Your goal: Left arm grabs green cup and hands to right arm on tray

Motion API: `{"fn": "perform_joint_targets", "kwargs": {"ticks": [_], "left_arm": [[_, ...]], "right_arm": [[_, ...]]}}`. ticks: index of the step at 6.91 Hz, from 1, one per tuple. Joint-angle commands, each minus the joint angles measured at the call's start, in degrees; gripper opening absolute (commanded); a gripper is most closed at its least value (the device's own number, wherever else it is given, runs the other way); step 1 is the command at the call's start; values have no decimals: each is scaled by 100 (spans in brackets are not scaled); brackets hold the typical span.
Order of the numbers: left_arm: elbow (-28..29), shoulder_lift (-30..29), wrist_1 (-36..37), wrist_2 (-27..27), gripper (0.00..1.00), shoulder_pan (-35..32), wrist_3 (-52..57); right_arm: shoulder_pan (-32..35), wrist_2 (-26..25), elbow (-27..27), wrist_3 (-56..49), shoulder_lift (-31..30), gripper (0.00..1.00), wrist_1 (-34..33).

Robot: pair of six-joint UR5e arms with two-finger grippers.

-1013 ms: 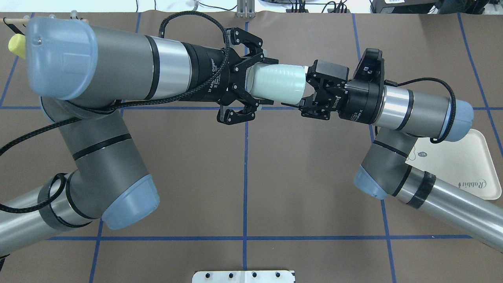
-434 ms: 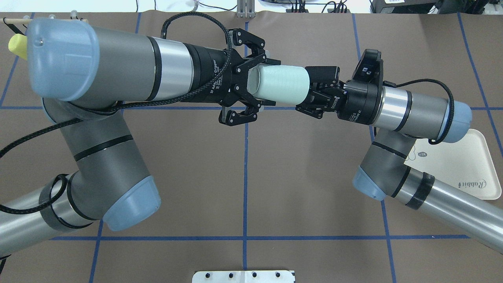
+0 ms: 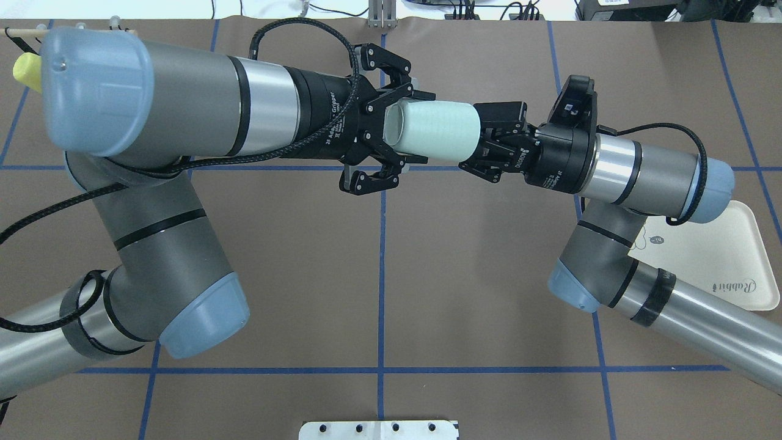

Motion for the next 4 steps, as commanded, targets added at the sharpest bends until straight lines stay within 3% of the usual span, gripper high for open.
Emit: {"fn": "perform_joint_targets", "kwargs": {"ticks": [1, 4], "left_arm": [[0, -2, 0, -9, 15, 0, 1], [9, -11, 0, 0, 17, 0, -8]], "right_arm": [[0, 6, 16, 0, -9, 48, 1], [0, -3, 16, 0, -9, 47, 10]]}}
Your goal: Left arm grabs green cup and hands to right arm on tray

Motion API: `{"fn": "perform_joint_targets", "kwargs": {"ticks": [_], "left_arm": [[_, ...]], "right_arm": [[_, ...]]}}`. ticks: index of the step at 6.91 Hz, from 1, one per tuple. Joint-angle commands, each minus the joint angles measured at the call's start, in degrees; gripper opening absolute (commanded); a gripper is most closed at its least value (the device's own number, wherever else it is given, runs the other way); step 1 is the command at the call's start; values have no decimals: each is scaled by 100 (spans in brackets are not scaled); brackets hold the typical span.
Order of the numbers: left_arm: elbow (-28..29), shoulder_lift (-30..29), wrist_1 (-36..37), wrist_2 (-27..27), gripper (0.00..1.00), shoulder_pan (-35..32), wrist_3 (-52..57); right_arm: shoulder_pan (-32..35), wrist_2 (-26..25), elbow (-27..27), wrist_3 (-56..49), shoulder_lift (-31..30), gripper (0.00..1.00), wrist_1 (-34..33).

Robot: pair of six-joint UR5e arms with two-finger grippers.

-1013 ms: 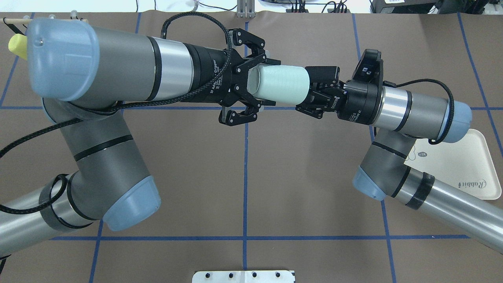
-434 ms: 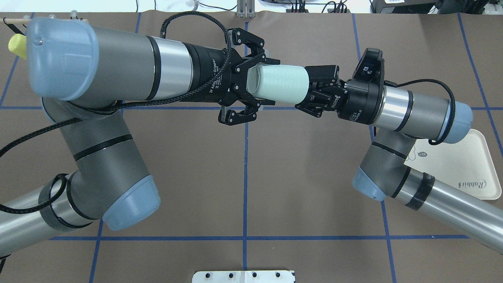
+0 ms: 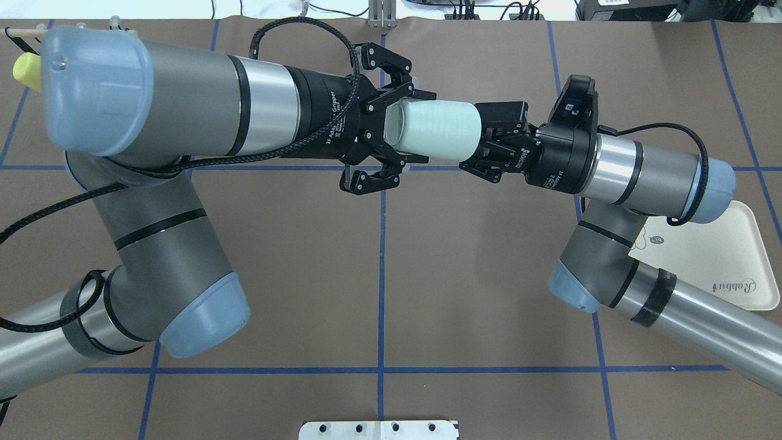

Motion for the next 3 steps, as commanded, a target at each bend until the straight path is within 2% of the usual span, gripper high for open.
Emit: {"fn": "perform_joint_targets", "kwargs": {"ticks": [1, 3], "left_arm": [[7, -1, 6, 1, 17, 0, -1], [7, 7, 6, 1, 18, 0, -1]], "right_arm": [[0, -11, -25, 0, 0, 47, 119], [0, -12, -35, 0, 0, 38, 129]]}}
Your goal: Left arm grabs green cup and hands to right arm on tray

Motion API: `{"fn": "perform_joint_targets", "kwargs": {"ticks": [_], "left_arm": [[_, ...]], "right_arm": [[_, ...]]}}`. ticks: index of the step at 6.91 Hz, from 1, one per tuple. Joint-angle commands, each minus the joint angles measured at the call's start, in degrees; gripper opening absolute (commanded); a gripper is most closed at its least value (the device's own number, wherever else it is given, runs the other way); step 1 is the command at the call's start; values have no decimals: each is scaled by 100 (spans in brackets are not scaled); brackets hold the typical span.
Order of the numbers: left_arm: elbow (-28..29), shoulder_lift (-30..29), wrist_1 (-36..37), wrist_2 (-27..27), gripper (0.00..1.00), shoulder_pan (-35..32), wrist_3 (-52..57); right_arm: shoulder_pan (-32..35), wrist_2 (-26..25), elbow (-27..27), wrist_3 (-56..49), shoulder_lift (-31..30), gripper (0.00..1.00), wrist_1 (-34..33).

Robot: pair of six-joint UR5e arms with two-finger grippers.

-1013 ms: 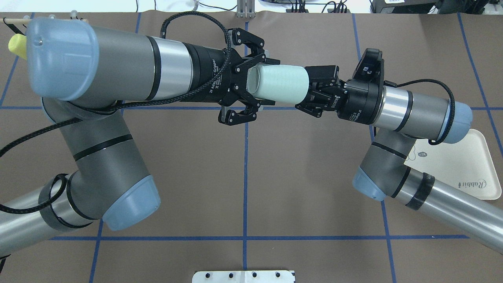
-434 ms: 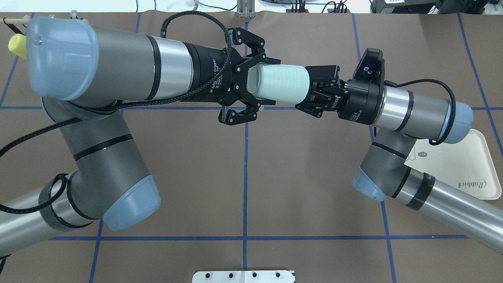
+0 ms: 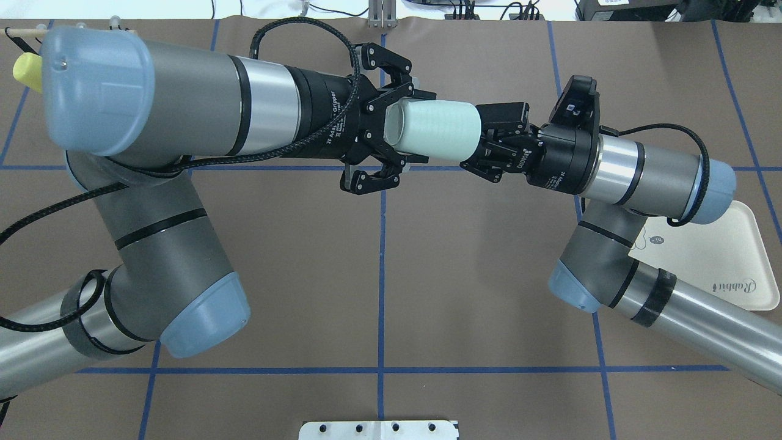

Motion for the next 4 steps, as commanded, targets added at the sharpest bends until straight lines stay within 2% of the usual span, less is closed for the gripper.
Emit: {"fn": "perform_joint_targets", "kwargs": {"ticks": [1, 2, 3, 4], "left_arm": [[1, 8, 1, 0, 27, 0, 9], [1, 17, 1, 0, 57, 0, 61], [18, 17, 1, 0, 100, 0, 61], [18, 25, 1, 0, 100, 0, 114]], "right_arm": [[0, -10, -13, 0, 1, 36, 45], [0, -28, -22, 0, -8, 32, 46], [0, -54, -22, 0, 1, 17, 46], [0, -54, -31, 9, -8, 7, 46]]}}
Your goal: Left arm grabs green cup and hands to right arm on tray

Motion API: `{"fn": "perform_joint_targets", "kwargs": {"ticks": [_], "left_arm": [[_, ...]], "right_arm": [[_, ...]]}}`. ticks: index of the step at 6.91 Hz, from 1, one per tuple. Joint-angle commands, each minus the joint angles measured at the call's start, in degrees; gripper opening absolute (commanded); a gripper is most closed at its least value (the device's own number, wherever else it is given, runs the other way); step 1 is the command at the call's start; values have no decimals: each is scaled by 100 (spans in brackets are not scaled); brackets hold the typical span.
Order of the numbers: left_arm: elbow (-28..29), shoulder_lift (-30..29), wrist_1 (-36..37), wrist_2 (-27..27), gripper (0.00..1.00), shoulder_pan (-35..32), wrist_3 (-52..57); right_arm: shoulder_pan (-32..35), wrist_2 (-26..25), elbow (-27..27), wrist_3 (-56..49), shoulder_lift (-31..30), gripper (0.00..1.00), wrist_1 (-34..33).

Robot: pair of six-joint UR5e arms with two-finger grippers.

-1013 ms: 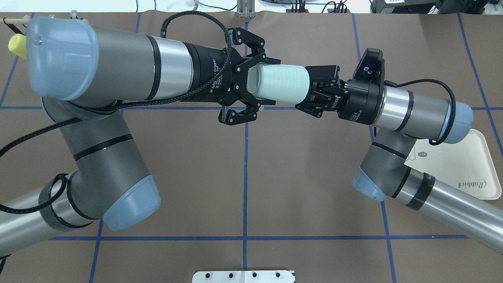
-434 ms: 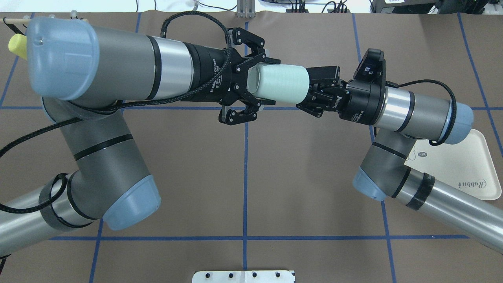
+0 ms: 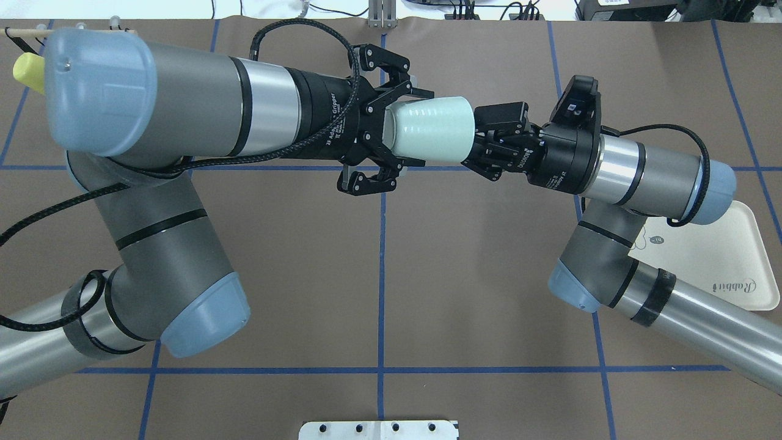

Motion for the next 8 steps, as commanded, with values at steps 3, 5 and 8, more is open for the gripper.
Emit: {"fn": "perform_joint_targets", "kwargs": {"ticks": [3, 5, 8], "left_arm": [[-1, 12, -10, 1, 100, -3, 257], [-1, 21, -10, 1, 100, -12, 457], [-27, 29, -10, 1, 100, -38, 503]], "right_arm": [[0, -28, -13, 7, -28, 6, 0], [0, -176, -39, -2, -54, 6, 0], [455, -406, -600, -28, -72, 0, -9]]}}
